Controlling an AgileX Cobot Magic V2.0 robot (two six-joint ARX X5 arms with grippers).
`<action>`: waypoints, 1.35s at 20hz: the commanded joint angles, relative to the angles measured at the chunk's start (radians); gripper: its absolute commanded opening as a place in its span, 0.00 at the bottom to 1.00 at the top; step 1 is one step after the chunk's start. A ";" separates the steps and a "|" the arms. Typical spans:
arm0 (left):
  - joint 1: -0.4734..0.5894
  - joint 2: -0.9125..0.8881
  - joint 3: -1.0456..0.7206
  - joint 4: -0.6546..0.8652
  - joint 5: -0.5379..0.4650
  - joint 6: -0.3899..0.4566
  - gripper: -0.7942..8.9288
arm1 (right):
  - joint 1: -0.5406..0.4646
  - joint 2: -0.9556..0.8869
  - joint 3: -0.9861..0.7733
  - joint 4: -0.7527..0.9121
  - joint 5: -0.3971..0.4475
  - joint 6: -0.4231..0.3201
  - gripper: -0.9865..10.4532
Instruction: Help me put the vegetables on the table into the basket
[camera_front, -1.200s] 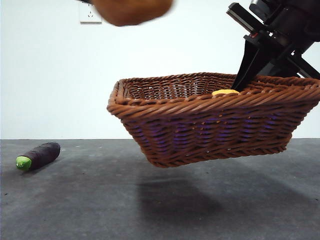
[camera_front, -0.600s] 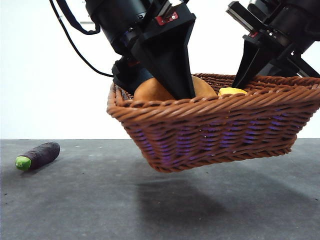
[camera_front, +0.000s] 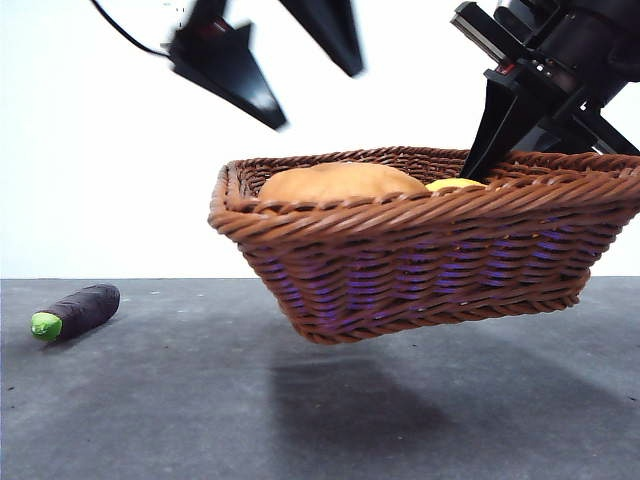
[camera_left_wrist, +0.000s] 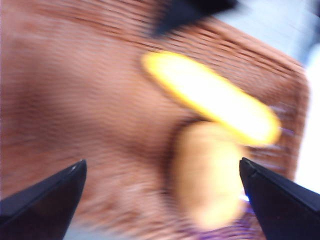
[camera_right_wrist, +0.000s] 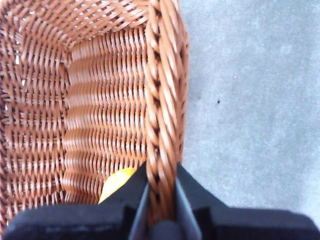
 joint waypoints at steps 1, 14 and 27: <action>0.076 -0.097 0.014 0.002 -0.163 -0.065 0.65 | 0.002 0.003 -0.003 0.020 -0.015 0.005 0.08; 0.660 0.219 0.016 0.075 -0.174 -0.142 0.65 | 0.003 0.002 -0.003 -0.002 -0.010 -0.008 0.08; 0.659 0.534 0.022 0.219 -0.168 -0.207 0.59 | 0.003 0.003 -0.003 -0.026 0.019 -0.043 0.08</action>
